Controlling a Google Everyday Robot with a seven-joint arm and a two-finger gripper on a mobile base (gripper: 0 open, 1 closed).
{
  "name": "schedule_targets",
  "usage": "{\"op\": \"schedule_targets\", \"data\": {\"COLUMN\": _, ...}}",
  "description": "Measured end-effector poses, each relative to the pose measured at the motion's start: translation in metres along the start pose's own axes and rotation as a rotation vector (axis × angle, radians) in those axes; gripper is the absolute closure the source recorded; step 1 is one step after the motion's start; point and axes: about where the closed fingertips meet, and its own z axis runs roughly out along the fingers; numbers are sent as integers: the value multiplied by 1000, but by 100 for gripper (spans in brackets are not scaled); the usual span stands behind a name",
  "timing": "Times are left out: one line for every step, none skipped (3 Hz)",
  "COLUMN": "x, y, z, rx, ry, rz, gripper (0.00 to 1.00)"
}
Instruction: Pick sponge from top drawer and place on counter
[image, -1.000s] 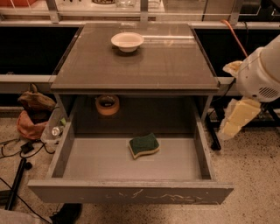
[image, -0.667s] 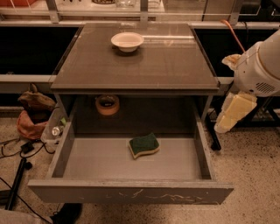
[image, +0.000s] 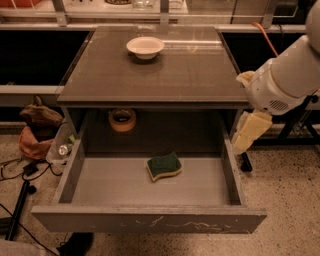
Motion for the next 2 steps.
{"op": "schedule_targets", "data": {"x": -33, "y": 10, "z": 70, "rx": -91, "ry": -78, "rz": -57, "gripper": 0}}
{"op": "schedule_targets", "data": {"x": -65, "y": 20, "z": 135, "rx": -163, "ry": -146, "rz": -106, "gripper": 0}}
